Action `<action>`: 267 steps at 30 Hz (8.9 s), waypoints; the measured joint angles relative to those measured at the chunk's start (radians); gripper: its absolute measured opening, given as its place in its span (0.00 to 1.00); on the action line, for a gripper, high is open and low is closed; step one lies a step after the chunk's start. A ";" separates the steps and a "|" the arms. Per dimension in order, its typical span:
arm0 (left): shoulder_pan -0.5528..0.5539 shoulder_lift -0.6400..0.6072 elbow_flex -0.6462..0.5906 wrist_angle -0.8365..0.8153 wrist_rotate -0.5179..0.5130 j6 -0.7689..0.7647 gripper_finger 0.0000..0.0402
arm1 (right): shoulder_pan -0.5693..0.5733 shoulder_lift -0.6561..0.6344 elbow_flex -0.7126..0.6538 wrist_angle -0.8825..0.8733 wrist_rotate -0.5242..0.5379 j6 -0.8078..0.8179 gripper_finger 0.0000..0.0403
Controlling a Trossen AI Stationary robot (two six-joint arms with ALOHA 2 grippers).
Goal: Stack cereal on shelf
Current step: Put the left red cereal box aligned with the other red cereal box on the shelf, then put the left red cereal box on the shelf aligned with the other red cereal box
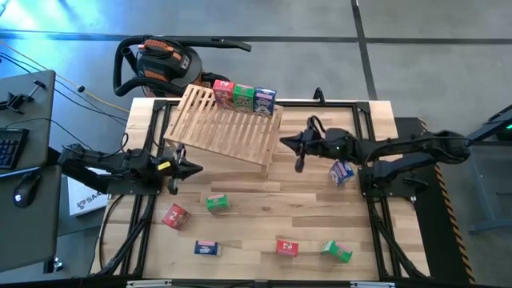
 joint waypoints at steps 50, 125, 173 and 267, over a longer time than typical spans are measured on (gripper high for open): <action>-0.416 1.034 1.018 -1.311 0.406 -1.165 0.44 | 0.077 0.001 -0.165 0.240 -0.053 -0.098 0.00; -0.510 1.028 1.017 -1.390 0.082 -1.277 0.48 | 0.077 0.002 -0.165 0.227 -0.080 -0.078 0.00; -0.576 1.060 0.851 -1.177 0.145 -1.370 0.42 | 0.077 0.002 -0.165 0.219 -0.143 -0.063 0.00; 0.681 1.431 1.731 -1.413 0.066 0.858 0.47 | 0.077 0.001 -0.165 0.219 -0.151 -0.063 0.00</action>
